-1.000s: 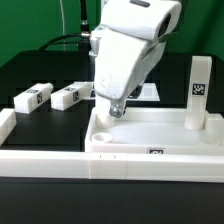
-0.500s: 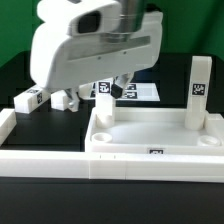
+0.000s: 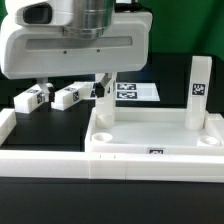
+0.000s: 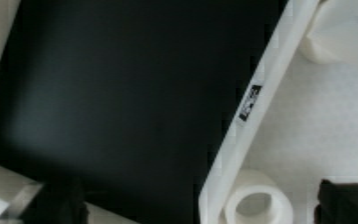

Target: Assemble desk

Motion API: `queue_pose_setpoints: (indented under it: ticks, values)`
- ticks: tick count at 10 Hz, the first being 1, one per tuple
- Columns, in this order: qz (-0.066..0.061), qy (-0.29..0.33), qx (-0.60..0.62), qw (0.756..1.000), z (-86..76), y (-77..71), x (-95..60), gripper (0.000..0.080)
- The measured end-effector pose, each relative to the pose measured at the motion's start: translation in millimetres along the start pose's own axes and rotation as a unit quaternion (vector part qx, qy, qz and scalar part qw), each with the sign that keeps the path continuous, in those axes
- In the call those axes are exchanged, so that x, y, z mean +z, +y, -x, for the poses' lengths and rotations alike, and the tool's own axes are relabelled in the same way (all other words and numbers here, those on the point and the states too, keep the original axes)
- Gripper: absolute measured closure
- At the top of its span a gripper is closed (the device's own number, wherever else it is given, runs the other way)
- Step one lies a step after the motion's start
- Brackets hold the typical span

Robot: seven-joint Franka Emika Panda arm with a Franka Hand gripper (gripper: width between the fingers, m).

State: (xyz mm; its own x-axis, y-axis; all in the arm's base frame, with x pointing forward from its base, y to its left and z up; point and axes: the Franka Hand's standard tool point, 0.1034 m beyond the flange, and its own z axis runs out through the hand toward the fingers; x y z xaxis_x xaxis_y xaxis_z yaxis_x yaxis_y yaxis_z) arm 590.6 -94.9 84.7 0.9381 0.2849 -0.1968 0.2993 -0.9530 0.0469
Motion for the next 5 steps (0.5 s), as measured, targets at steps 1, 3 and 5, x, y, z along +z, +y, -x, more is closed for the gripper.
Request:
queue_pose_setpoints:
  ticks: [1,3,5]
  values:
    - [-0.013,-0.002,0.036,0.999,2.1,-0.4,-0.1,0.0151]
    - [-0.058,0.002,0.081,0.995,27.9,37.7,-0.8,0.0151]
    - [-0.074,-0.003,0.108,0.991,58.0,51.2,19.8,0.0151]
